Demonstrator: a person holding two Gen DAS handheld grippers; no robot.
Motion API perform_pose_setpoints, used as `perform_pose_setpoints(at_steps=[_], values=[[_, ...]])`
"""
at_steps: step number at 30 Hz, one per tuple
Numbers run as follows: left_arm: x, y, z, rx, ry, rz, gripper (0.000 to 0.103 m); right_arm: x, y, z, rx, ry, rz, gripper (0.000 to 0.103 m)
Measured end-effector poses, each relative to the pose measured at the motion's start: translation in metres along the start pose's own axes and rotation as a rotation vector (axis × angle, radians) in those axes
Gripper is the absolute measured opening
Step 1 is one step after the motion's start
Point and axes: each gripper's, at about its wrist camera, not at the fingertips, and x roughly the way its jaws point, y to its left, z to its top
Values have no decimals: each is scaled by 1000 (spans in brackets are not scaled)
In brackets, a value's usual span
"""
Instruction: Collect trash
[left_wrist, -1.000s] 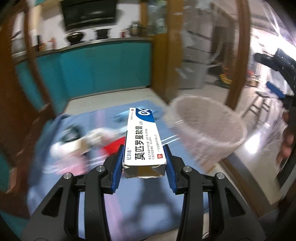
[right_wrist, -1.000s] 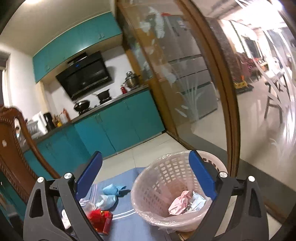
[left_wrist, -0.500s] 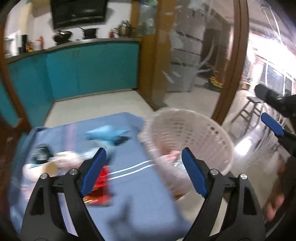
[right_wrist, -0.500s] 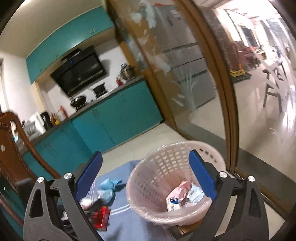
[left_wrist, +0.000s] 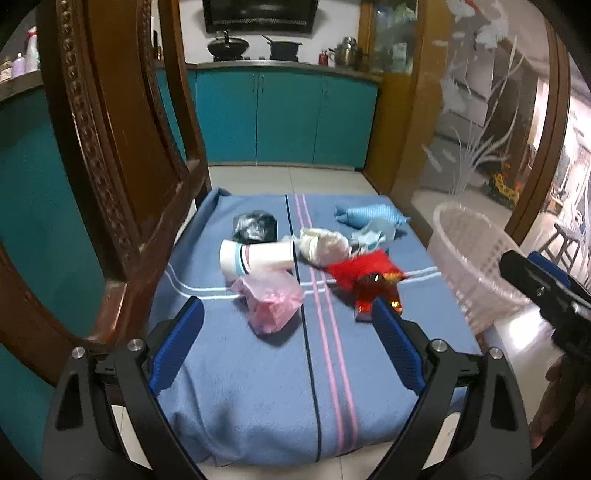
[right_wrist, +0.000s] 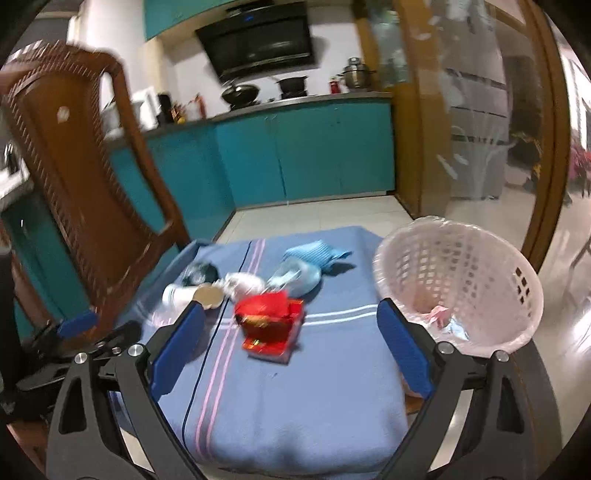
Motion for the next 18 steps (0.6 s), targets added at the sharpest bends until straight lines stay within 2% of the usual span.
perform_pose_setpoints(at_steps=[7,18], values=[[-3,-3,-3,-6,5,-44,93,10,7,-3,2,10,-10,92],[-3,-4,-6,-5,12,-49,93,8,2,-1,-8,21,-3,92]])
